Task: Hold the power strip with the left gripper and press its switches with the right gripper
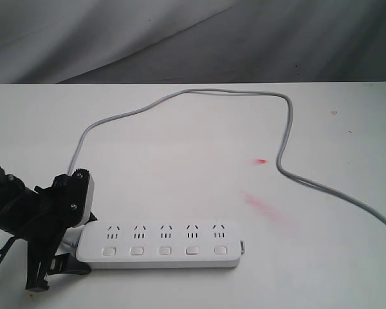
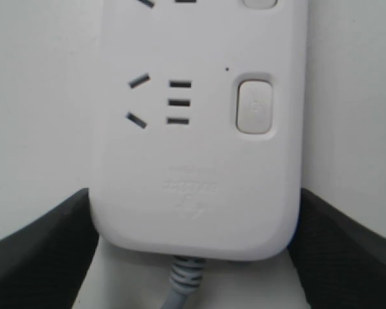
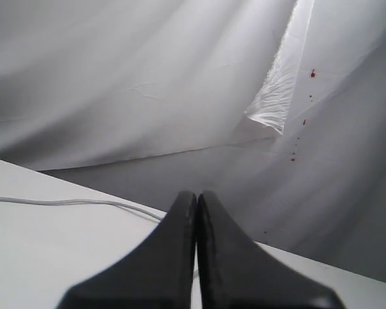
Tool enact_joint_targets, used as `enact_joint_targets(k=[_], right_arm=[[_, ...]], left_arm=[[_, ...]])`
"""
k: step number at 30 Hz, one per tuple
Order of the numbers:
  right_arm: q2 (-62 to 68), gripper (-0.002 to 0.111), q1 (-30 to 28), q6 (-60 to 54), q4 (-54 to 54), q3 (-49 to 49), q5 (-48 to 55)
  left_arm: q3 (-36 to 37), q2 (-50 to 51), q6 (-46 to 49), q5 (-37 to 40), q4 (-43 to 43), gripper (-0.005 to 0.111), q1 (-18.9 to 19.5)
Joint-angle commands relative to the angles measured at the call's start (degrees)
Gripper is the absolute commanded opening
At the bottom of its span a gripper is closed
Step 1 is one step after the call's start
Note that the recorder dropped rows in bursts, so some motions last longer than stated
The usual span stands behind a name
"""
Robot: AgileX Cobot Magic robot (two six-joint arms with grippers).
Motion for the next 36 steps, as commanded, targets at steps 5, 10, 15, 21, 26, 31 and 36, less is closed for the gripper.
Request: enact_joint_targets(k=[5,10,15,21,26,31,36], right_arm=[[-0.2,0.000,-0.4,26.3,-22.0,0.3,-0.1],[-0.2,0.000,-0.4,50.9,-44.8,0.3,-1.6],[-0.2,0.000,-0.4,66.7,-57.9,0.8,-2.8],[-0.2,0.000,-0.4,73.3,-58.5,7.0,-8.2],[-0.2,0.000,-0.4,73.6,-58.5,9.8,-9.1],[-0.2,0.000,-0.4,73.6,-59.0,12.2,-9.1],[-0.2,0.000,-0.4,73.5,-59.0,12.2,-8.1]], left_arm=[[-0.1,0.3,0.2,-1.9,0.6,0.054,0.1],[-0.1,0.3,0.2,-1.9,0.6,0.054,0.1],[-0.1,0.3,0.2,-1.9,0.6,0.054,0.1],[-0.1,0.3,0.2,-1.9,0.6,0.054,0.1],[-0.1,0.3,0.2,-1.9,0.6,0.054,0.1],[-0.1,0.3,0.2,-1.9,0.6,0.054,0.1],[-0.1,0.3,0.2,-1.9,0.6,0.054,0.1]])
